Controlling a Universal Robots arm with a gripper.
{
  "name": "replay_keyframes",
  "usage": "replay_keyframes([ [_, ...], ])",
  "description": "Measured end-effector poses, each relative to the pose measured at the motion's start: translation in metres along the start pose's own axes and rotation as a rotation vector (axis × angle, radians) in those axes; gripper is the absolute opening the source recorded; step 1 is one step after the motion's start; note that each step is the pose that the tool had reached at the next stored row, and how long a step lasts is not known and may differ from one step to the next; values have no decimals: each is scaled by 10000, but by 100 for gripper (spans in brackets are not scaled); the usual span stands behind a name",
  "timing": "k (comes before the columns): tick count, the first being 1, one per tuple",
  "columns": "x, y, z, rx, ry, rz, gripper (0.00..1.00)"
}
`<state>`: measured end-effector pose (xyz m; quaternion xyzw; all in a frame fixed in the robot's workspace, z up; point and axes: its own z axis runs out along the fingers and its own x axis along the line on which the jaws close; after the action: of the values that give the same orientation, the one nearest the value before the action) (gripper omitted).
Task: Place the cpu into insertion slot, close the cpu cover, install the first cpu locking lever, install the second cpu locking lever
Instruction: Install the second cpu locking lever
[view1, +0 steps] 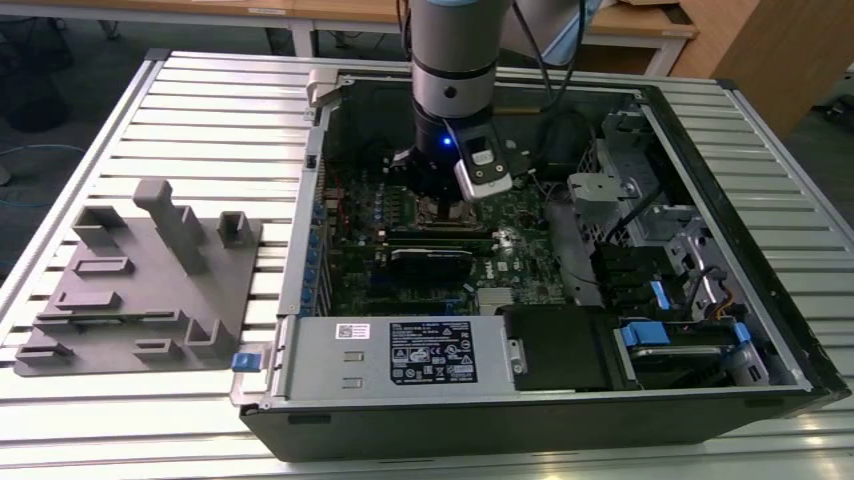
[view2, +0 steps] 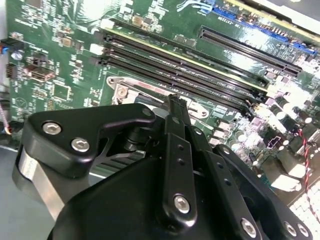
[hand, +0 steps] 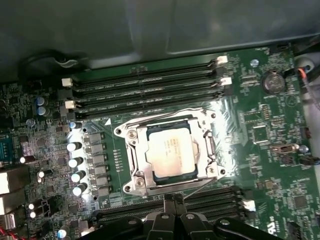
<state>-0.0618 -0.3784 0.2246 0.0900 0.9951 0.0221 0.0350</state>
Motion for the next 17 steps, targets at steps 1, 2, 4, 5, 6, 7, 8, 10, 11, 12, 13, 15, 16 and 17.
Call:
replay_keyframes([
  [1,9,-4,16,-2,1,-27,10],
  [2,18,-8,31,-3,3,-52,10],
  [4,32,-16,62,-7,5,-98,10],
  [5,36,-20,78,-8,6,-122,10],
  [6,40,-24,94,-8,8,-141,10],
  [7,47,-28,110,-10,8,-159,10],
  [8,54,-32,121,-11,9,-170,10],
  [10,77,-39,131,-10,10,-182,10],
  [11,91,-42,132,-11,10,-182,10],
  [12,105,-45,133,-12,9,-182,10],
  [13,120,-48,134,-12,9,-183,10],
  [15,146,-53,136,-13,9,-183,10],
  [16,159,-55,137,-13,9,-184,10],
  [17,171,-58,138,-12,9,-184,10],
])
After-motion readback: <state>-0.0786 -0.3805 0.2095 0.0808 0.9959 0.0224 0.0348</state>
